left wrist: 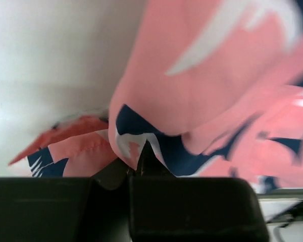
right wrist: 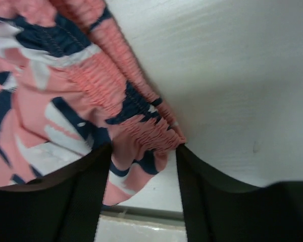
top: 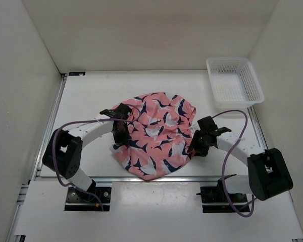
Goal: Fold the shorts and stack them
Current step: Flatten the shorts out
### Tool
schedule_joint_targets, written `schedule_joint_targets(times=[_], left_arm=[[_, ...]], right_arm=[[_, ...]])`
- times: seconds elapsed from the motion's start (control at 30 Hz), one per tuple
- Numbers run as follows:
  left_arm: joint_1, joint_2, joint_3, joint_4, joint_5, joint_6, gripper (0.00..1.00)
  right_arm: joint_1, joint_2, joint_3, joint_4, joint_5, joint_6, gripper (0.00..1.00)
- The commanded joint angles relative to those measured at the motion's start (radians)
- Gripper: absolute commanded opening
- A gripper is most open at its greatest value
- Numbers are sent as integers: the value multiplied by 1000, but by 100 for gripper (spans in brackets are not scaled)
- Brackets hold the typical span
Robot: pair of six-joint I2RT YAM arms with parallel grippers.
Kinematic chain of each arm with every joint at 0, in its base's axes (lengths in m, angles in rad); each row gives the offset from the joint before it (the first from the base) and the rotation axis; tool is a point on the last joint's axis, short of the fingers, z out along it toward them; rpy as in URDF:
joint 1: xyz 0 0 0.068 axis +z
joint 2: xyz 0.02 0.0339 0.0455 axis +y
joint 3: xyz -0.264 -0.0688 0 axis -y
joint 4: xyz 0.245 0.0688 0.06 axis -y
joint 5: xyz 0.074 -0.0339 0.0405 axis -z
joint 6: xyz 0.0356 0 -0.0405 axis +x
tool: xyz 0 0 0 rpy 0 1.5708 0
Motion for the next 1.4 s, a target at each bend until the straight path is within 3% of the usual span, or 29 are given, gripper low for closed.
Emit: schedule_joint_targets(times=[0.0,0.07,0.1,0.13,0.2,0.27,0.33,0.43,0.53,0.57,0.6,0.63,0.67,0.73,0.8,0.87,0.97,1.2,1.23,1.3,1.37], left_arm=[[33,17,125,15,-17,31,10],[57,61,236,-13,-40,57,10],[58,80,282,-31,-71,73,10],[70,100,329,-66,-88,83,10],[84,184,505,-120,-144,116,15],[108,282,716,-245,-195,130,65],[108,322,842,-330,-279,130,100],[117,281,934,-377,-343,130,100],[150,152,826,-336,-317,130,100],[163,77,717,-314,-292,130,98],[163,40,653,-289,-271,130,95],[176,2,585,-265,-213,130,80],[176,-32,515,-211,-179,130,74],[176,-127,317,-174,-131,46,67],[165,-229,107,-58,-19,-38,77],[144,-271,-4,34,77,-95,89],[111,-229,-74,122,82,-127,92],[102,-20,-2,165,-34,-104,77],[102,38,18,165,-45,-104,74],[102,93,37,165,-82,-104,57],[111,133,72,165,-82,-59,25]], right_arm=[[25,78,56,72,41,-7,49],[37,111,105,72,41,-17,37],[37,140,122,72,41,-18,20],[37,154,139,72,41,-18,12],[37,194,205,72,71,-27,0],[37,229,290,49,109,-27,0],[37,238,344,19,149,-37,0],[37,238,372,-14,218,-37,0],[11,201,339,-11,219,-37,0],[0,186,329,-11,206,-37,0],[0,186,329,-11,206,-37,0],[0,165,319,-11,197,-37,0],[0,165,305,-2,188,-37,0],[0,149,290,8,188,-28,0],[0,135,277,8,177,-28,0],[0,135,266,8,167,-28,0],[-9,135,266,8,166,-28,0],[-9,106,286,-15,157,-39,0],[-20,91,286,-15,157,-48,0],[-32,79,286,-25,157,-48,0],[-32,68,297,-35,157,-57,0]])
